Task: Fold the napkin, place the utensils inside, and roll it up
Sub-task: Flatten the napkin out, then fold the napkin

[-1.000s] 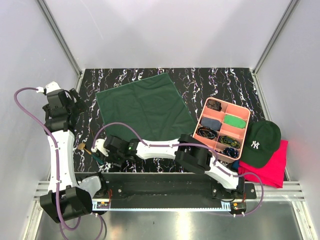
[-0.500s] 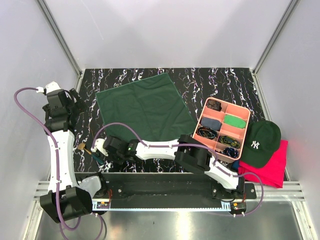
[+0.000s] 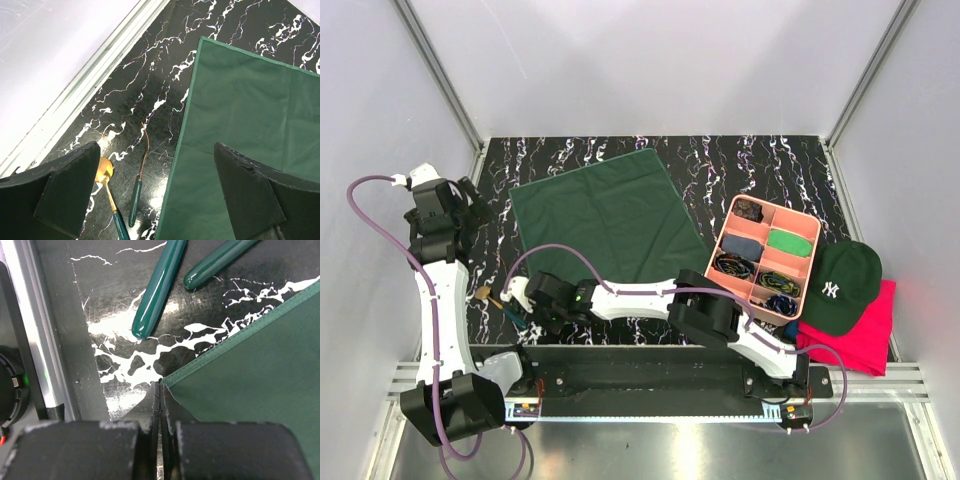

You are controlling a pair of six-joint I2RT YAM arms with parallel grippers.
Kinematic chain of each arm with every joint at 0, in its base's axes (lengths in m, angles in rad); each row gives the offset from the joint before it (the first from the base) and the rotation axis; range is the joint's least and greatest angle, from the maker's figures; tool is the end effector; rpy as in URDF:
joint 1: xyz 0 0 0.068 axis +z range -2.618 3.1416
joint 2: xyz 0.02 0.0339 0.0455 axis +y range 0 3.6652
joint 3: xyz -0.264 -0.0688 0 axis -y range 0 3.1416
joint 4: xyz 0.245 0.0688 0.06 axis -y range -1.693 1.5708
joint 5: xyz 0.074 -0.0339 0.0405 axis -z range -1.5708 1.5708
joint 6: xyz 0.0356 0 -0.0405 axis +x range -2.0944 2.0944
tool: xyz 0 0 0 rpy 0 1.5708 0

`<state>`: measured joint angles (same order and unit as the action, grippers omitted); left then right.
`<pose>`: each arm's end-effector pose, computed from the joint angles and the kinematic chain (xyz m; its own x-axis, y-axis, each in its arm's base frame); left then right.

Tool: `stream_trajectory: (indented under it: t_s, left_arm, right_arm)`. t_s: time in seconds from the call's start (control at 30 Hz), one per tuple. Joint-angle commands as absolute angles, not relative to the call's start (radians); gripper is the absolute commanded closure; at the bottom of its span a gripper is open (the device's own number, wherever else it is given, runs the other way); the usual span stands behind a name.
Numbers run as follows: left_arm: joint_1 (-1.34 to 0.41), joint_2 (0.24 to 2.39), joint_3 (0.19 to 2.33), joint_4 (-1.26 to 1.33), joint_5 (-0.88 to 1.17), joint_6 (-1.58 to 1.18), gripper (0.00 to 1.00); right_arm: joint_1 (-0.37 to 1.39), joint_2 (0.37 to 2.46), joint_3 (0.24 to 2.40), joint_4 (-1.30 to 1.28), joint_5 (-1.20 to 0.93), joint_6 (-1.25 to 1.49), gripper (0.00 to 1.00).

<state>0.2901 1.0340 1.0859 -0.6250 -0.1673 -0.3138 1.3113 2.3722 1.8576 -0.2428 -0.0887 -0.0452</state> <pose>0.2074 0.0681 0.3538 -0.3658 -0.4268 -0.8271 -0.5562 0.8128 -0.1735 0.1335 0.5150 0.1536 -0.1319 -0.6721 -0.7286 -0.9862 0.1632 0.0280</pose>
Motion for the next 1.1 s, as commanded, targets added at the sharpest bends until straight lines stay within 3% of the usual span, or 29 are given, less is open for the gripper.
stream_trajectory:
  t_s: [0.0, 0.43, 0.57, 0.77, 1.07]
  left_arm:
    - [0.296, 1.012, 1.077, -0.563, -0.164, -0.319, 0.01]
    - [0.299, 1.012, 1.074, -0.561, -0.161, -0.321, 0.01]
    - [0.301, 1.015, 1.075, -0.561, -0.155, -0.321, 0.01]
    - [0.305, 1.017, 1.072, -0.56, -0.121, -0.33, 0.01]
    - [0.307, 1.028, 1.069, -0.557, -0.094, -0.336, 0.01]
  right_arm:
    - [1.284, 2.272, 1.815, -0.176, -0.064, -0.015, 1.0]
    - [1.045, 2.198, 1.761, -0.138, -0.051, -0.067, 1.0]
    - [1.045, 2.171, 1.733, -0.141, -0.158, -0.069, 1.0]
    - [1.158, 2.143, 1.641, -0.069, -0.195, -0.035, 0.78]
    - [1.236, 2.204, 1.7, -0.044, -0.195, -0.026, 0.46]
